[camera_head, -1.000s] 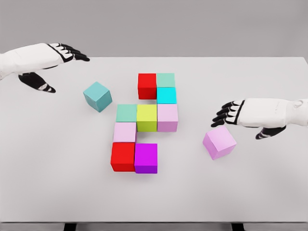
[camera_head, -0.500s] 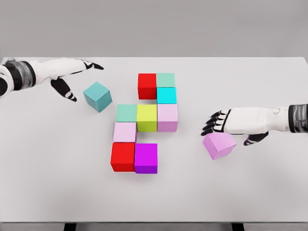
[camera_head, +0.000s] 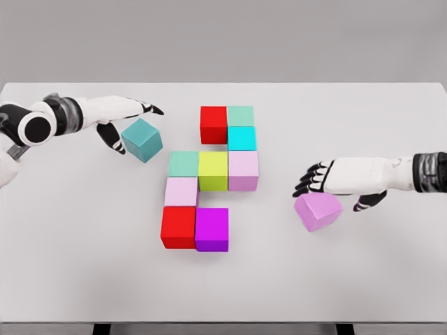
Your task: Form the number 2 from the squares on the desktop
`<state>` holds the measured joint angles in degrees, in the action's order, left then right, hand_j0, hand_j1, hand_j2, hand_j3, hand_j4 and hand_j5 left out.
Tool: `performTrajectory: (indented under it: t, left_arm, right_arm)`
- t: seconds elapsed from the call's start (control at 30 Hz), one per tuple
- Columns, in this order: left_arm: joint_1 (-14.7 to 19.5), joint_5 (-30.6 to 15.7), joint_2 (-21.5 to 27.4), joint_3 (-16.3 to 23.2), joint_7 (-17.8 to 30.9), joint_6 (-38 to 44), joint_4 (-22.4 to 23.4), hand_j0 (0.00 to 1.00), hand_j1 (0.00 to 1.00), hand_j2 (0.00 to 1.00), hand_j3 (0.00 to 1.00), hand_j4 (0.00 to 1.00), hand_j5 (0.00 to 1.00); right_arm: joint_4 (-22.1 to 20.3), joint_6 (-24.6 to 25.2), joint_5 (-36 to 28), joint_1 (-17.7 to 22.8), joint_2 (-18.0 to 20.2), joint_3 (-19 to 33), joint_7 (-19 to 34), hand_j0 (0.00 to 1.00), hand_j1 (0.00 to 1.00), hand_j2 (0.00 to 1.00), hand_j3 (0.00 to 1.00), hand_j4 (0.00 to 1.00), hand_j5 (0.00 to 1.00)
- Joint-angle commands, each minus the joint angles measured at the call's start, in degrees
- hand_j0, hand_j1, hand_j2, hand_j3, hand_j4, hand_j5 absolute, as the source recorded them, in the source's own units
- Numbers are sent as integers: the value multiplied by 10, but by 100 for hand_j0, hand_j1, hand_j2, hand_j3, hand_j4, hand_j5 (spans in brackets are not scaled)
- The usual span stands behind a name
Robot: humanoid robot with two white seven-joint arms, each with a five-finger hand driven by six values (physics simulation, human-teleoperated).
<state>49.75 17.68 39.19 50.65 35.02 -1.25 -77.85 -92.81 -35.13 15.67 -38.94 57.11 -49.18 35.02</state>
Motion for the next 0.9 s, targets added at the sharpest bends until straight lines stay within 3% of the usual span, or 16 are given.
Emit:
performTrajectory:
  t: [0.0, 0.23, 0.27, 0.4, 0.47, 0.6, 0.7, 0.87]
  left_arm:
    - [0, 13, -11, 1, 0, -2, 12, 99, 99, 99, 99, 99, 99]
    - [-2, 60, -26, 1, 0, -5, 25, 99, 99, 99, 99, 99, 99]
    - [-2, 60, -26, 3, 0, -5, 25, 99, 99, 99, 99, 99, 99]
    - [-2, 73, -26, 7, 0, -25, 30, 99, 99, 99, 99, 99, 99]
    - [-3, 85, -27, 7, 0, -53, 50, 99, 99, 99, 99, 99, 99]
    - [-4, 93, -31, 8, 0, -60, 53, 99, 99, 99, 99, 99, 99]
    - [-4, 93, -32, 7, 0, -60, 53, 99, 99, 99, 99, 99, 99]
    - [-1, 97, -47, 6, 0, -61, 75, 99, 99, 99, 99, 99, 99]
  right_arm:
    - [14, 1, 9, 0, -4, -7, 0, 100, 100, 100, 100, 100, 100]
    - [35, 1, 27, -4, -23, -15, 0, 98, 98, 98, 98, 98, 98]
    - [34, 1, 27, -4, -24, -15, 0, 94, 94, 94, 94, 94, 94]
    - [34, 1, 20, -4, -24, -13, 0, 56, 56, 56, 56, 56, 56]
    - [35, 1, 18, -4, -31, -9, 0, 49, 49, 49, 49, 49, 49]
    - [34, 1, 15, -5, -35, -6, 0, 46, 46, 46, 46, 46, 46]
    - [35, 1, 4, -5, -34, -6, 0, 38, 38, 38, 38, 38, 38]
    - [26, 1, 1, -5, -34, -6, 0, 40, 40, 40, 40, 40, 40]
